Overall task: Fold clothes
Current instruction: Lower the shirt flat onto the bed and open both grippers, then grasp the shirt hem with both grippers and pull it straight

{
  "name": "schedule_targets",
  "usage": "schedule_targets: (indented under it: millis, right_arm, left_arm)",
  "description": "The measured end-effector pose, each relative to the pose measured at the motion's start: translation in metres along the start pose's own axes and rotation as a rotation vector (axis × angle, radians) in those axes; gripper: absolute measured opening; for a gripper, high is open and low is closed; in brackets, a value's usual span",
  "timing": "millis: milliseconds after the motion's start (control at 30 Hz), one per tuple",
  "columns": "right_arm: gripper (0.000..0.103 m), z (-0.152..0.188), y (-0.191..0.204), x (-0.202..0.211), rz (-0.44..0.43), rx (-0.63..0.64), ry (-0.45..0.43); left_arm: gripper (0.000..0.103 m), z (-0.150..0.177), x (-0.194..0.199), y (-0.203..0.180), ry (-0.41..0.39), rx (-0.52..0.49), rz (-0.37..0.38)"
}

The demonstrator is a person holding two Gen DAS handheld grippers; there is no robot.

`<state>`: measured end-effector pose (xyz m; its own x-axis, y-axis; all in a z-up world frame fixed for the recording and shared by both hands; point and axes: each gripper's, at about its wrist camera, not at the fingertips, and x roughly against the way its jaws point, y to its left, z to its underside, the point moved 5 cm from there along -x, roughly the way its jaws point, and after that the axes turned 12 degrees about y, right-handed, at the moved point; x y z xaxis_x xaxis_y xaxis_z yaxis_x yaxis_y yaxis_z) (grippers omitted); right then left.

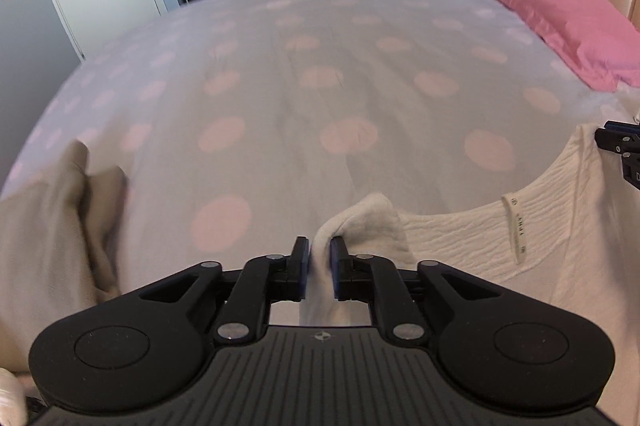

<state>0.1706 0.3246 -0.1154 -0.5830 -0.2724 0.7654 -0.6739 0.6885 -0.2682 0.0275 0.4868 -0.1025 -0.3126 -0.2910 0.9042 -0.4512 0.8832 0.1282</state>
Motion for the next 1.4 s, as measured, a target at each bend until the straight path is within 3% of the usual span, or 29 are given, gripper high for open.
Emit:
schedule_targets:
  millis: [33, 200, 433, 567, 900, 1133, 1400]
  right_arm:
    - [0.045, 0.001, -0.001, -0.003, 0.001, -0.006, 0.006]
    - [0.045, 0.008, -0.016, 0.000, -0.009, -0.056, 0.044]
    - [0.046, 0.043, -0.034, 0.051, -0.027, -0.078, 0.065]
    - [0.046, 0.081, -0.038, 0.087, -0.061, -0.069, 0.096]
    - [0.049, 0.195, -0.031, 0.161, -0.178, -0.063, 0.210]
    - [0.050, 0.273, 0.002, 0.196, -0.234, -0.071, 0.256]
    - [0.050, 0.334, 0.023, 0.210, -0.270, -0.235, 0.302]
  left_arm:
    - [0.014, 0.002, -0.005, 0.001, 0.020, 0.003, 0.000]
    - [0.016, 0.016, -0.002, 0.009, 0.054, 0.027, 0.008]
    - [0.018, 0.054, 0.046, 0.013, 0.056, 0.009, 0.012]
    - [0.023, 0.093, 0.075, 0.010, 0.084, -0.020, -0.016]
    - [0.023, 0.204, 0.115, -0.009, 0.194, -0.081, 0.048]
    - [0.027, 0.271, 0.116, -0.008, 0.257, -0.023, 0.099]
    - [0.027, 0.326, 0.102, 0.003, 0.343, 0.069, 0.141]
